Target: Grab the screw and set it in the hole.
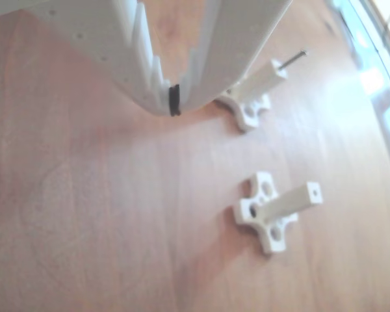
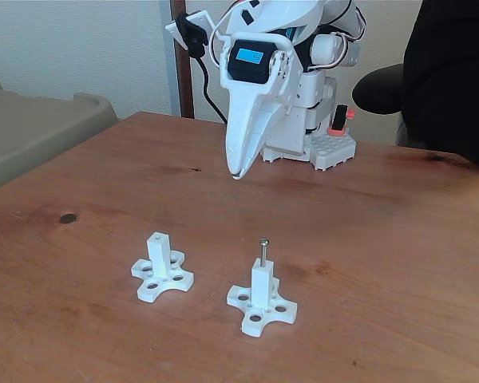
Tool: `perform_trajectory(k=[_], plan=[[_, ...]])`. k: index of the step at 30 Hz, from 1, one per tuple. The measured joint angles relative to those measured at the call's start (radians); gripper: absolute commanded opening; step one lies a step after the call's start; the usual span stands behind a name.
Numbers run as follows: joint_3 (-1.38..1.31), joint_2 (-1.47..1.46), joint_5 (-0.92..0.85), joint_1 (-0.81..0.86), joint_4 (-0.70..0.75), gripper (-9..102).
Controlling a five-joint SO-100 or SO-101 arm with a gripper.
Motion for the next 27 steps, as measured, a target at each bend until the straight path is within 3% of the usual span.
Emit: perform_trajectory(k=[27], plan=[[0.000,0.002,0.000,0.012,0.044,-4]])
